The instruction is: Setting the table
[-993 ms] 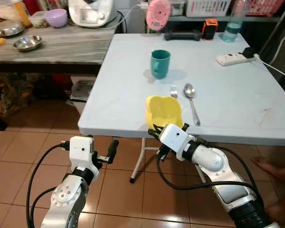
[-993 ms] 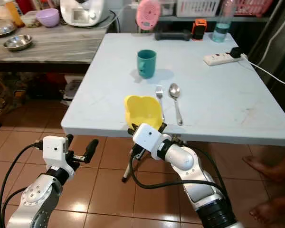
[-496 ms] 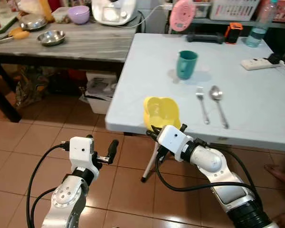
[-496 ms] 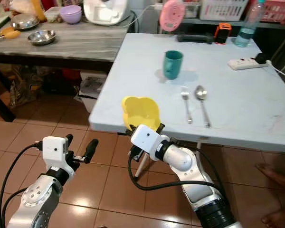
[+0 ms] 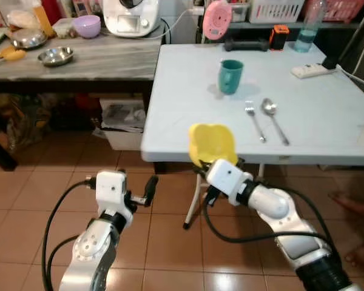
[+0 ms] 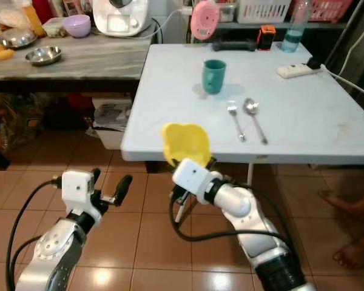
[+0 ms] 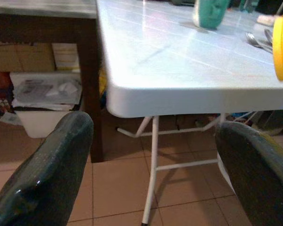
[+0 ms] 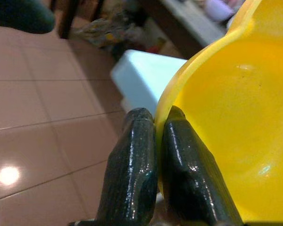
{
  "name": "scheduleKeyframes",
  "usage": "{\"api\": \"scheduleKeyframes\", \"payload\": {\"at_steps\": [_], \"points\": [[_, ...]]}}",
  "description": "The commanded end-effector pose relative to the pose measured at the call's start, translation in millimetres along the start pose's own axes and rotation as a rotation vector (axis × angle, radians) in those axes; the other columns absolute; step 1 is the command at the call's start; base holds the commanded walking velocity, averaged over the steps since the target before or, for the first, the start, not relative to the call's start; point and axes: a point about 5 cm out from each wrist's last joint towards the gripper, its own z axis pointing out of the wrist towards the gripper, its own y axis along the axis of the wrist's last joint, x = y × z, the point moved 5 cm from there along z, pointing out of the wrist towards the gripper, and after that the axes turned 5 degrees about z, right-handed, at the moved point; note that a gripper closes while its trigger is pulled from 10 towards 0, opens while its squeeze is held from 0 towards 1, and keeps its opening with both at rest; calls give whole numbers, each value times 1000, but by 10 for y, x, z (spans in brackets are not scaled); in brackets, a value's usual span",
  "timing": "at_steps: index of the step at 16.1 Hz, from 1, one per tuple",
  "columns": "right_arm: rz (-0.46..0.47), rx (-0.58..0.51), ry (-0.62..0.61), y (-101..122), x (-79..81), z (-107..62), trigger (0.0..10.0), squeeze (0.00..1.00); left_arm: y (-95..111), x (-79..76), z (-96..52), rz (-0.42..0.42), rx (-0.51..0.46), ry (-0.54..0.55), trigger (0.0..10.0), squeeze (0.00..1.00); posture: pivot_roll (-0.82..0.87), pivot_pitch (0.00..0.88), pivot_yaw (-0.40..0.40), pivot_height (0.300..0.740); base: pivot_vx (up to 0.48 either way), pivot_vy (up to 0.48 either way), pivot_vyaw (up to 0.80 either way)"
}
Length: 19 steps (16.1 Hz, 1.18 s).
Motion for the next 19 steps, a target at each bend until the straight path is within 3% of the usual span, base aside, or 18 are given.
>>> {"api": "scheduleKeyframes", "payload": {"at_steps": [1,11,15,17,19], "points": [[-18,-38,6,112,15,45,10000,0,-41,59,-30,19,17,20,10000,0,-123,86,54,740,0,409,0],[-30,-39,6,102,28,52,10000,0,-34,14,5,17,12,15,10000,0,-120,88,60,740,0,456,0],[-36,-39,8,100,25,53,10000,0,42,8,-3,37,-31,9,10000,0,-119,87,57,740,0,0,0],[-38,-39,10,99,23,51,10000,0,89,27,-13,-19,-60,20,10000,0,-120,87,55,740,141,0,0],[-43,-38,13,93,25,50,10000,0,82,13,-16,-15,-61,9,10000,0,-118,87,52,740,429,0,0]]}}
